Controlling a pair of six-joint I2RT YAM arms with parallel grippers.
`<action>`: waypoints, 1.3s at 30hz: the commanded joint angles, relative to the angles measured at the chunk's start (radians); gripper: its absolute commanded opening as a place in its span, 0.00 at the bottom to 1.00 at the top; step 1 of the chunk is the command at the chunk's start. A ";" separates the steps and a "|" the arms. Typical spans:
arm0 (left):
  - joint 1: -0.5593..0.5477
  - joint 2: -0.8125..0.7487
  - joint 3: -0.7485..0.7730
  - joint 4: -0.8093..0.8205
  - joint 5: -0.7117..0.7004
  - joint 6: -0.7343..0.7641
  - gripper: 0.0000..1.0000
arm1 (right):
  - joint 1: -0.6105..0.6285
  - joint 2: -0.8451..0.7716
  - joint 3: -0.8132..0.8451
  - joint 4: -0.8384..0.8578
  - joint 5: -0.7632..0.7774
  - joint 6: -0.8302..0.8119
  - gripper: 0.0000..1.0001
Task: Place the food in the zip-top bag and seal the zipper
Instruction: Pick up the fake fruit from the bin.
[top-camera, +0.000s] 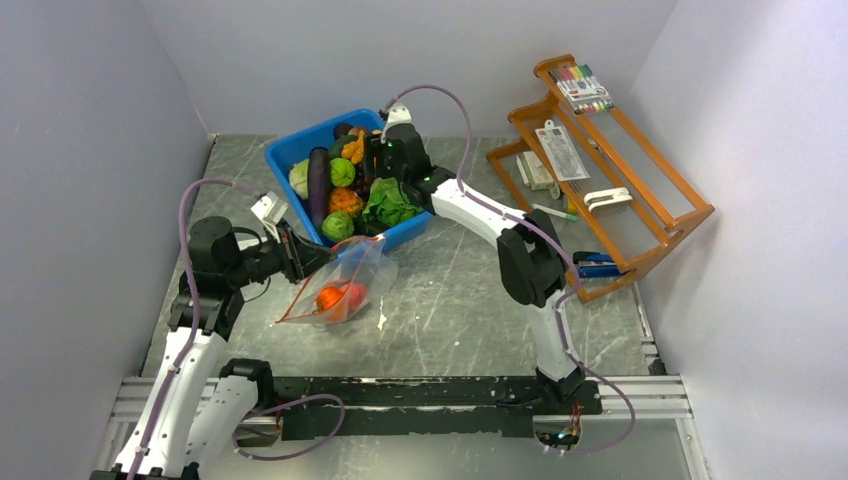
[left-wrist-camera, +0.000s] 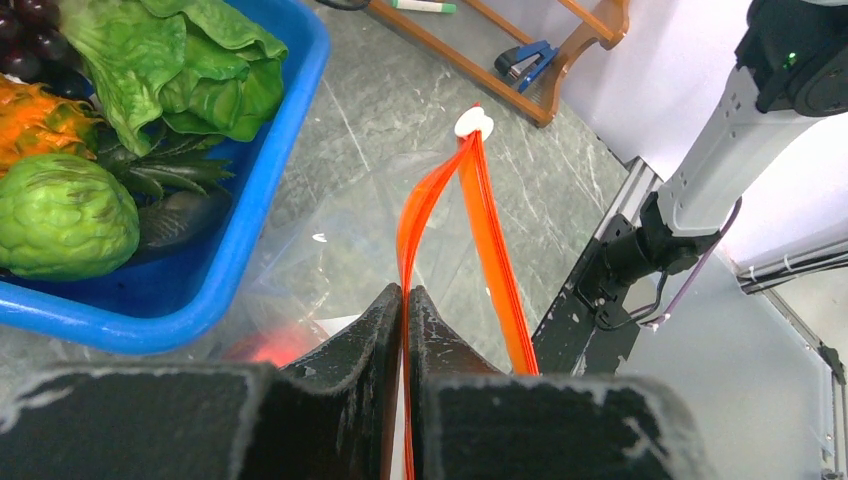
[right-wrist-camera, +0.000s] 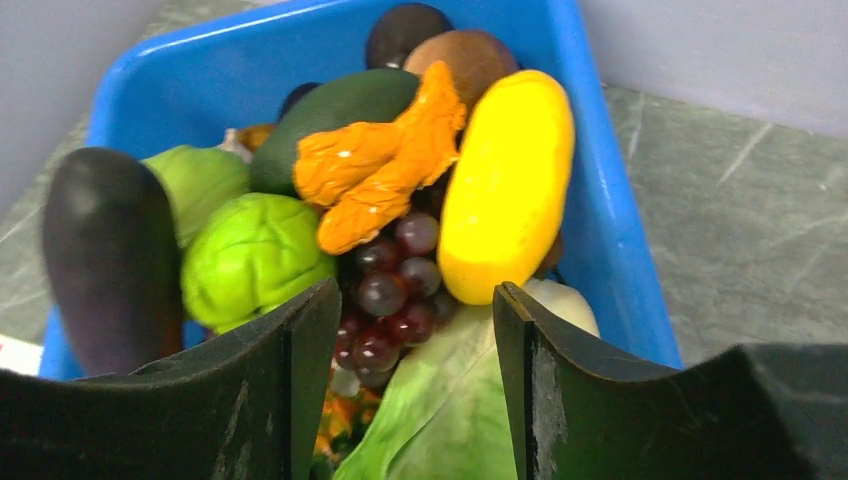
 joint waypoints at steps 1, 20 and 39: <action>-0.003 -0.012 0.007 0.015 0.022 0.020 0.07 | -0.005 0.050 0.040 0.069 0.156 0.009 0.58; -0.003 -0.016 0.006 0.016 0.030 0.018 0.07 | -0.032 0.259 0.264 0.057 0.169 -0.049 0.60; -0.003 -0.029 0.005 0.015 0.028 0.019 0.07 | -0.034 0.278 0.243 0.060 0.156 -0.087 0.40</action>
